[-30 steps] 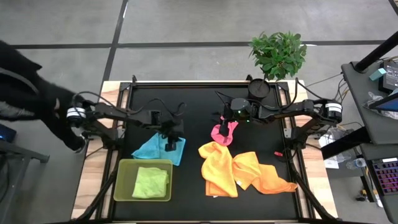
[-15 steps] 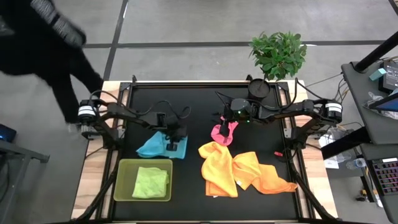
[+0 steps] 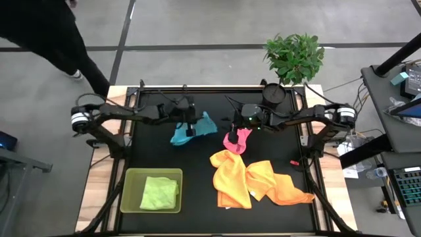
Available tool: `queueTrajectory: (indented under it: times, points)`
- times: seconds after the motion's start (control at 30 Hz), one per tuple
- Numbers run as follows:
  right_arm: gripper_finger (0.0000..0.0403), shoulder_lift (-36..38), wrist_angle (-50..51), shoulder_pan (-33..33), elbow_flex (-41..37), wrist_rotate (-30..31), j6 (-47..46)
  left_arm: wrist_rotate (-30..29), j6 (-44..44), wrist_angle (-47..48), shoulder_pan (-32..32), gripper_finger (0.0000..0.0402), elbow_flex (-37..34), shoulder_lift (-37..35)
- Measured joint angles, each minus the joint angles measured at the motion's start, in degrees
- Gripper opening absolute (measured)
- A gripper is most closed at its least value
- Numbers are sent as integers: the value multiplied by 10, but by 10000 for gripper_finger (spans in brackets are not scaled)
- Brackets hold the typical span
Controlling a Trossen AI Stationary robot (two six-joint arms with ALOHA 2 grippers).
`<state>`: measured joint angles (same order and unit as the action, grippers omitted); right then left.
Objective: Fold microfiber towels
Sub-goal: Fold the blue microfiber towel
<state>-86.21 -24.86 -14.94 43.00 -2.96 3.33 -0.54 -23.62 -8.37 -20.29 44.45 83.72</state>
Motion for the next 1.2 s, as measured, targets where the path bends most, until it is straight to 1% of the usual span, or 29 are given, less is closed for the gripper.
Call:
queueTrajectory:
  times: [0.23,0.3,0.4,0.5,0.57,0.67,0.77,0.83,0.9,1.0,1.03,1.1,1.2]
  points:
    - [171,-55,1,0,52,0,-3,3,-12,-7,1,1,0,-53]
    - [173,-67,4,-1,69,0,3,15,-12,-6,1,1,-3,-63]
    - [172,-77,32,-1,93,0,15,37,-11,-6,2,0,-11,-70]
    - [169,-77,74,0,113,-1,27,43,-8,-10,4,0,-20,-74]
    - [167,-73,94,0,121,-12,28,43,4,-26,5,0,-29,-75]
    - [160,-73,96,1,128,-43,25,43,23,-76,5,0,-38,-74]
    - [144,-77,94,2,133,-46,18,43,37,-97,5,0,-38,-74]
    - [123,-80,96,4,133,-45,21,43,38,-105,5,0,-38,-74]
    - [93,-80,97,7,133,-44,31,43,42,-105,5,0,-38,-75]
    - [30,-77,100,14,136,-44,56,42,81,-107,5,0,-38,-76]
    - [20,-73,102,16,139,-44,68,42,90,-107,5,0,-38,-76]
    - [14,-63,121,20,150,-44,91,42,102,-107,5,3,-38,-77]
    - [9,-46,183,23,182,-45,126,42,112,-106,5,27,-38,-85]
